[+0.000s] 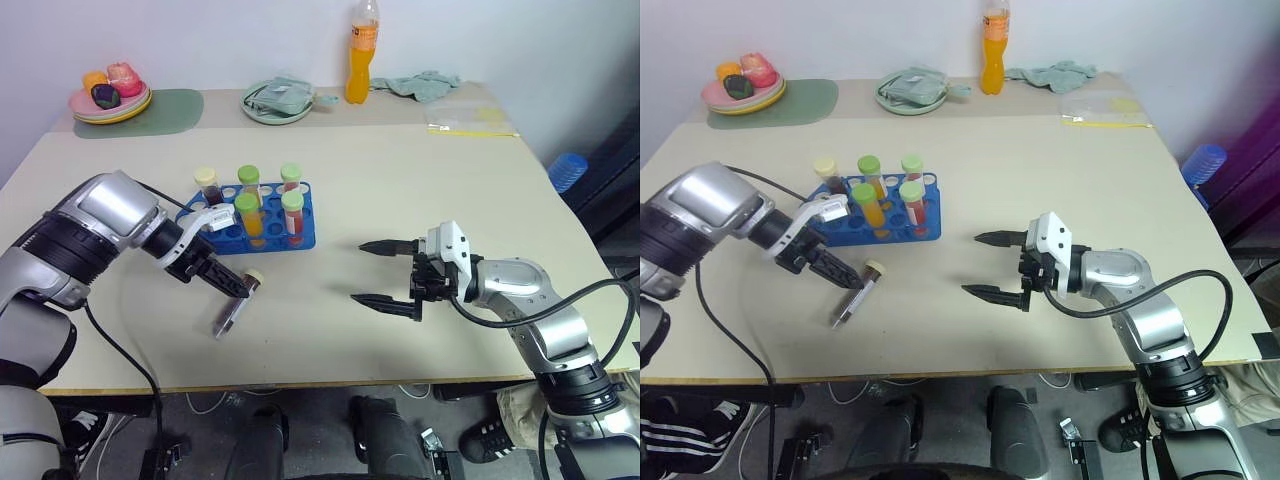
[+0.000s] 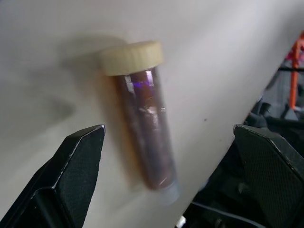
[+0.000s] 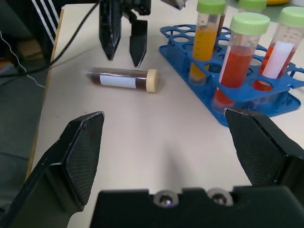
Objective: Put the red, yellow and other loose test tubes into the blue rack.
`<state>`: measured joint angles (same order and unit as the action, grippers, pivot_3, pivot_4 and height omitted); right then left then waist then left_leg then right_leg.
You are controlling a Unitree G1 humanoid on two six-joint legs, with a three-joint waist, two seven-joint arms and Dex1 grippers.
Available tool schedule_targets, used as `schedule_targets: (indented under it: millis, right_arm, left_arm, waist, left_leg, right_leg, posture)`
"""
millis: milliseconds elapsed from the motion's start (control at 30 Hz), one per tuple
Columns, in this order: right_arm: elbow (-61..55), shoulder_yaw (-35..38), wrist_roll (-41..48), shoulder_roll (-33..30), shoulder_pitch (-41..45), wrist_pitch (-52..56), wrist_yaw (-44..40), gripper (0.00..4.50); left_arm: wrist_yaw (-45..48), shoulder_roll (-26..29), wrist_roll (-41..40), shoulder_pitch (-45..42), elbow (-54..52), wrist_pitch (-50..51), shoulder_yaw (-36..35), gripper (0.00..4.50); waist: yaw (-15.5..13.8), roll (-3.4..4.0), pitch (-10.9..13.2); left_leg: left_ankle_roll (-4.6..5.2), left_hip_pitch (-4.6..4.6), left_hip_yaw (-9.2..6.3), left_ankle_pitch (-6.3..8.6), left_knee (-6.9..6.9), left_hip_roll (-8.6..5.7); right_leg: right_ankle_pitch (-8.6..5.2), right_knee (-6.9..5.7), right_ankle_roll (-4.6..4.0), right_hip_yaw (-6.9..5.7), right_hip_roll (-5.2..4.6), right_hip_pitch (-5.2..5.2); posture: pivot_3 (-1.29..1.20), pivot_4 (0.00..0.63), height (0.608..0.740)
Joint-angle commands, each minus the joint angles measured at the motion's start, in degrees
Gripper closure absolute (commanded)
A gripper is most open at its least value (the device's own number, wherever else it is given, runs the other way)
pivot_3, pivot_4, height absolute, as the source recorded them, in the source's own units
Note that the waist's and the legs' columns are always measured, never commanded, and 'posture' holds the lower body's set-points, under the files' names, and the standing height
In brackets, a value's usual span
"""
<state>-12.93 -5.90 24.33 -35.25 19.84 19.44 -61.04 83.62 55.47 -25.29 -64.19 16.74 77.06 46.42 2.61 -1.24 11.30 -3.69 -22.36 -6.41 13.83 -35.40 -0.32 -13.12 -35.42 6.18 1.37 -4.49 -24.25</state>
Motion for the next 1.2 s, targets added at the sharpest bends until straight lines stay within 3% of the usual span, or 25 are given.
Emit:
schedule_targets:
  millis: [33,200,567,667,833,867,1200]
  right_arm:
    - [-1.7,-0.1,0.4,0.7,1.3,0.0,0.4,0.00]
    - [-1.0,-0.1,-0.1,1.6,1.3,-0.4,1.4,0.00]
    - [-2.3,0.7,0.0,1.4,-0.6,-0.4,2.5,0.00]
    - [-2.6,0.8,0.0,1.3,-0.8,-0.4,2.6,0.00]
    - [-2.6,0.7,0.0,1.5,-0.4,-0.4,2.9,0.00]
    - [-2.6,0.6,0.0,1.5,-0.3,-0.3,3.0,0.00]
    - [-2.4,0.3,-0.3,1.7,-0.1,-0.6,3.3,0.00]
  left_arm:
    - [0.9,0.7,2.3,-1.6,-0.7,-0.2,0.4,0.05]
    - [-1.7,0.4,6.8,1.7,-4.4,-4.8,0.2,0.05]
    - [-6.8,-2.4,6.0,7.6,-8.3,-1.6,-5.1,0.05]
    - [-7.3,-2.2,5.2,8.6,-10.4,0.1,-5.9,0.97]
    - [-8.4,-2.0,4.9,9.2,-11.0,0.9,-6.9,3.47]
    - [-8.7,-2.0,4.8,9.3,-11.0,1.2,-7.1,3.71]
    - [-10.0,1.0,3.8,11.1,-13.1,-2.2,-12.9,3.71]
  waist:
    - [-0.1,0.00,0.0]
    - [-0.3,0.00,0.0]
    - [-0.5,0.06,0.0]
    - [-0.4,0.06,0.0]
    - [-0.3,0.06,0.0]
    - [-0.3,0.06,0.0]
    - [-0.2,0.05,0.0]
  left_leg:
    - [0.00,0.00,-0.01,0.00,0.00,0.00]
    - [0.00,-0.03,-0.01,0.00,-0.04,-0.01]
    - [0.00,-0.02,-0.02,0.00,-0.34,-0.01]
    - [0.01,-0.01,-0.02,0.00,-0.44,-0.01]
    - [0.02,-0.02,-0.02,0.02,-0.50,-0.01]
    - [0.02,-0.02,-0.03,0.02,-0.52,-0.01]
    - [0.02,0.03,-0.04,0.01,-0.67,-0.01]
  right_leg:
    - [0.02,0.00,0.03,0.00,0.00,0.00]
    - [0.09,0.00,0.07,0.01,-0.01,0.00]
    - [0.08,-0.16,0.08,0.01,-0.01,0.08]
    - [0.00,-0.18,0.03,0.01,-0.01,0.15]
    - [0.02,-0.27,0.01,0.01,-0.01,0.14]
    - [0.02,-0.32,0.01,0.01,-0.01,0.13]
    - [-0.03,-0.61,-0.02,0.01,-0.01,0.09]
  posture:
    - [0.00,0.150,0.740]
    - [0.00,0.150,0.740]
    - [0.00,0.150,0.740]
    - [0.00,0.150,0.740]
    - [0.00,0.150,0.740]
    - [0.00,0.150,0.740]
    - [0.00,0.150,0.740]
